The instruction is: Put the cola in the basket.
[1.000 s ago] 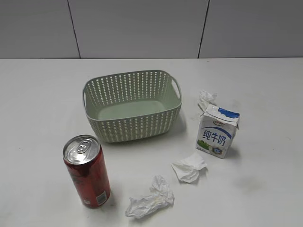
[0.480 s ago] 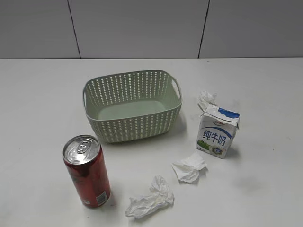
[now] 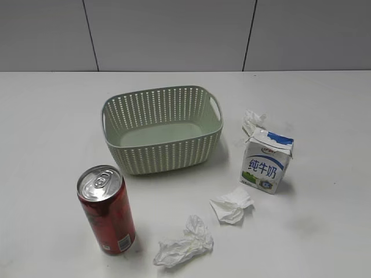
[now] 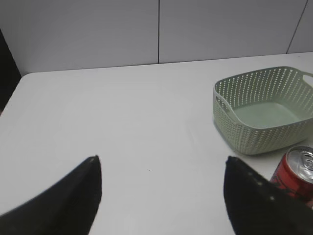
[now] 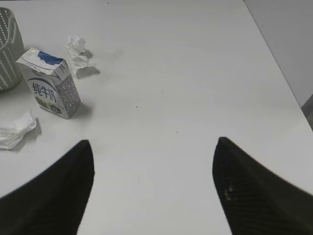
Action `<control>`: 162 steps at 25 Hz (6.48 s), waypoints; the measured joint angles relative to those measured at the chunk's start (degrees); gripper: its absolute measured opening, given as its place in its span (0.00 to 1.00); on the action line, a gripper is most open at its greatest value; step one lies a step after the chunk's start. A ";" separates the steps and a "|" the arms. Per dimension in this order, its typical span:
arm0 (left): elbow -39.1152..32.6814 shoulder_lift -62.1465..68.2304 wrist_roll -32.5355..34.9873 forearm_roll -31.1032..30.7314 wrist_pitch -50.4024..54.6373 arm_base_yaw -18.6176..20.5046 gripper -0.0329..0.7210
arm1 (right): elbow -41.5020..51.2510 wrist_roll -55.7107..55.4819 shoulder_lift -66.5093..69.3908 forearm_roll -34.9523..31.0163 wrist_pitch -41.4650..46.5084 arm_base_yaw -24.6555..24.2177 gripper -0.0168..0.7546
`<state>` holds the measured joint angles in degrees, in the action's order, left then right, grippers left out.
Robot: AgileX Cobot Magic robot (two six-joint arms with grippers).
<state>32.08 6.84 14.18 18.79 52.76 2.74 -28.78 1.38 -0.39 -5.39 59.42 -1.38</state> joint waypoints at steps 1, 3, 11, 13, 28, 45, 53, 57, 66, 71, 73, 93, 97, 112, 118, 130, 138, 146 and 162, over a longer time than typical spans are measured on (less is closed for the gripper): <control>0.39 1.81 0.00 0.40 -0.47 0.00 0.83 | 0.00 0.00 0.00 0.00 0.00 0.00 0.76; 1.27 5.49 0.00 1.12 -1.30 0.00 0.83 | 0.00 0.00 0.00 0.00 0.00 0.00 0.76; 5.01 19.46 4.32 4.59 -1.89 -1.71 0.83 | 0.00 0.08 0.00 0.00 0.00 0.00 0.76; 5.75 21.60 4.77 4.59 -1.96 -4.27 0.83 | 0.00 0.08 0.00 0.00 0.00 0.00 0.76; 19.27 42.98 6.47 -1.77 6.52 -24.86 0.83 | 0.00 0.04 0.00 0.00 0.00 0.00 0.76; 27.94 70.59 6.46 -4.18 9.83 -44.46 0.83 | 0.00 0.04 0.00 0.00 0.00 0.00 0.76; 28.01 80.06 5.71 -6.41 6.55 -44.58 0.83 | 0.00 0.02 0.00 0.00 0.00 0.00 0.76; 28.01 81.53 5.60 -6.41 3.55 -44.58 0.83 | 0.00 0.02 0.00 0.00 0.00 0.00 0.76; 28.02 84.34 5.58 -6.36 2.40 -44.58 0.83 | 0.00 0.04 0.00 0.00 0.00 0.00 0.76; 28.02 86.64 5.58 -6.10 1.84 -44.58 0.82 | 0.00 0.04 0.00 0.00 0.00 0.00 0.76; 28.02 86.80 5.58 -5.94 1.84 -44.58 0.82 | 0.00 -0.03 0.00 0.00 0.00 0.00 0.76; 28.28 86.80 5.53 -4.77 2.54 -44.58 0.75 | 0.00 0.02 0.00 0.00 0.00 0.00 0.76; 30.69 87.22 5.53 -6.92 7.94 -44.58 0.75 | 0.00 0.03 0.00 0.00 0.00 0.00 0.76; 56.53 89.25 5.31 -14.89 17.59 -44.58 0.75 | 0.00 0.07 0.00 0.00 0.00 0.00 0.76; 68.63 96.97 5.31 -16.27 17.88 -44.25 0.75 | 0.00 0.07 0.00 0.00 0.00 0.00 0.76; 76.98 110.62 5.31 -18.05 16.84 -40.28 0.75 | 0.00 0.00 0.00 0.00 0.00 0.00 0.76; 77.05 116.33 5.31 -16.18 10.88 -39.44 0.75 | 0.00 0.06 0.00 0.00 0.00 0.00 0.76; 77.12 117.84 5.63 -12.10 7.65 -39.38 0.75 | 0.00 0.06 0.00 0.00 0.00 0.00 0.76; 82.00 117.84 6.09 -8.87 14.13 -39.38 0.91 | 0.00 0.05 0.00 0.00 0.00 0.00 0.76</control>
<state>114.08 124.68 20.26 9.92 66.89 -36.64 -28.78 1.43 -0.39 -5.39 59.42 -1.38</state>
